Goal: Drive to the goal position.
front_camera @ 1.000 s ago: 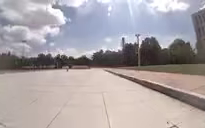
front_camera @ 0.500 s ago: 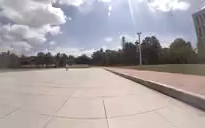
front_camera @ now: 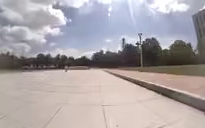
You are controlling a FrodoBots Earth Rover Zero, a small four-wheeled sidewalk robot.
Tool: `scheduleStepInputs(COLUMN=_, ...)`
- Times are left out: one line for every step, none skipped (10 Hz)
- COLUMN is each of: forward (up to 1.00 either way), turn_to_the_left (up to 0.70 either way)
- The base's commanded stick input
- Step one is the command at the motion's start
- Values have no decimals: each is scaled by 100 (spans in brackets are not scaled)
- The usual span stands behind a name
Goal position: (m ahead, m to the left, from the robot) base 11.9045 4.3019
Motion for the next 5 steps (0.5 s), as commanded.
scheduleStepInputs(forward=70, turn_to_the_left=0)
scheduleStepInputs(forward=70, turn_to_the_left=0)
scheduleStepInputs(forward=70, turn_to_the_left=0)
scheduleStepInputs(forward=70, turn_to_the_left=0)
scheduleStepInputs(forward=70, turn_to_the_left=0)
